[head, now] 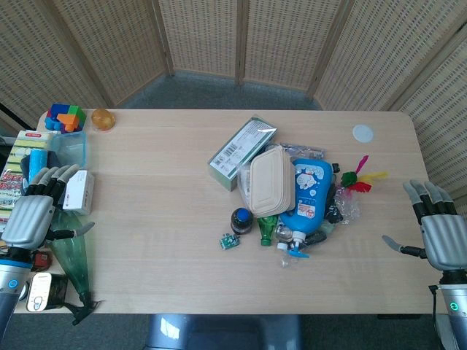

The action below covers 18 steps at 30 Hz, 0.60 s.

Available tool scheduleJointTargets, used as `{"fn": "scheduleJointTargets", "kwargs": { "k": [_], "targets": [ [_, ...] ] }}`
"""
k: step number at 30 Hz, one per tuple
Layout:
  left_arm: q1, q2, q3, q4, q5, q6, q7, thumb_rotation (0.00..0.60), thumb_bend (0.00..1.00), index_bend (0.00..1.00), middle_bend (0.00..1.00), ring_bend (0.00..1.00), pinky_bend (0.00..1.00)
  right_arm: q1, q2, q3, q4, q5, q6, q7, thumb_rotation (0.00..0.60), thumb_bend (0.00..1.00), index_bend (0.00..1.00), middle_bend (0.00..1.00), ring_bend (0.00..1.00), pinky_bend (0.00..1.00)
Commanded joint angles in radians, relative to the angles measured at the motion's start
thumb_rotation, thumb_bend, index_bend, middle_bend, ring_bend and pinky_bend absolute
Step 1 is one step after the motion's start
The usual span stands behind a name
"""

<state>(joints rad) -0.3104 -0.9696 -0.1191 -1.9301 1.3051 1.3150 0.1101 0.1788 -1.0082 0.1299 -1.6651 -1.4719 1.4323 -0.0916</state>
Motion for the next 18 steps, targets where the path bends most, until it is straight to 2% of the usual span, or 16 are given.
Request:
{"fn": "scheduleJointTargets", "kwargs": {
  "k": [1,7,13,18],
  "targets": [
    [-0.002,-0.001,0.002,0.005,-0.004,-0.012,-0.007,0.403,0.02,0.00,0.00,0.00,0.00,0.001,0.004,0.000,-0.008,0.000,-0.001,-0.002,0.389,0.15,0.00,0.00,0.00,0.00],
    [-0.003,0.002,0.004,0.003,0.009,-0.030,-0.050,0.405,0.02,0.00,0.00,0.00,0.00,-0.011,0.012,-0.005,-0.022,-0.011,0.021,0.007,0.388,0.14,0.00,0.00,0.00,0.00],
    [0.004,0.001,0.003,-0.005,0.052,-0.005,-0.061,0.404,0.02,0.00,0.00,0.00,0.00,-0.035,0.023,-0.015,-0.032,-0.029,0.058,0.018,0.389,0.14,0.00,0.00,0.00,0.00],
    [-0.020,-0.011,-0.003,0.000,0.051,-0.045,-0.076,0.404,0.02,0.00,0.00,0.00,0.00,-0.049,0.028,-0.019,-0.036,-0.033,0.074,0.021,0.390,0.14,0.00,0.00,0.00,0.00]
  ]
}}
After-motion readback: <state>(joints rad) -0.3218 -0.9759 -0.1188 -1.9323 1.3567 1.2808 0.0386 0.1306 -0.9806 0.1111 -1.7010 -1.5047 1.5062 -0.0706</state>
